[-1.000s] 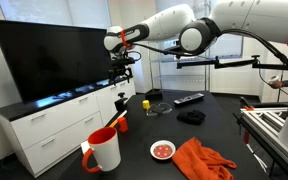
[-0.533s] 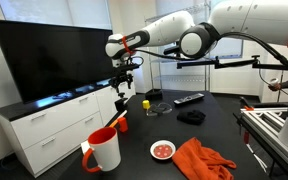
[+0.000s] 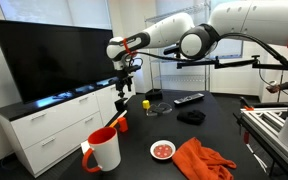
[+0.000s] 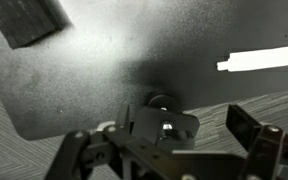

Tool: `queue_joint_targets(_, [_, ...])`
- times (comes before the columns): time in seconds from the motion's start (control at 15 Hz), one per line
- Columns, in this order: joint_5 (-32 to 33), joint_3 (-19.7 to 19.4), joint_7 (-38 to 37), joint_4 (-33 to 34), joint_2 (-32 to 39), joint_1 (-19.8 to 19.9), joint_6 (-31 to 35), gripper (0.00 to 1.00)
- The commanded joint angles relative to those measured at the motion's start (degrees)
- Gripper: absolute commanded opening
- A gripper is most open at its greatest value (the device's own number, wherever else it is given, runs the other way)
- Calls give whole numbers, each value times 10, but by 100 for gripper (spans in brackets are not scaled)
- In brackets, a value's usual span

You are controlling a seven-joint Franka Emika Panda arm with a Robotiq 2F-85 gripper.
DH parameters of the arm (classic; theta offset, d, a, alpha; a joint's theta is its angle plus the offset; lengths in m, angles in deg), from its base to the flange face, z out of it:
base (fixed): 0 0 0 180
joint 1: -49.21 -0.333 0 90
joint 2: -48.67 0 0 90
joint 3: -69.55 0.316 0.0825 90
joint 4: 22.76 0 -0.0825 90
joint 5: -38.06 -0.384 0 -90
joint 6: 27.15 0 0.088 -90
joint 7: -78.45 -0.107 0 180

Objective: Rotate the top of the black clump.

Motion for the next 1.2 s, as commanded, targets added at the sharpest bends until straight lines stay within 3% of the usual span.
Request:
queue_joint_targets(0.0, [-7,17,89,30,13,17,-18,100])
queue_joint_targets(1.13, [-8,5,-20,15,11,15,52,100])
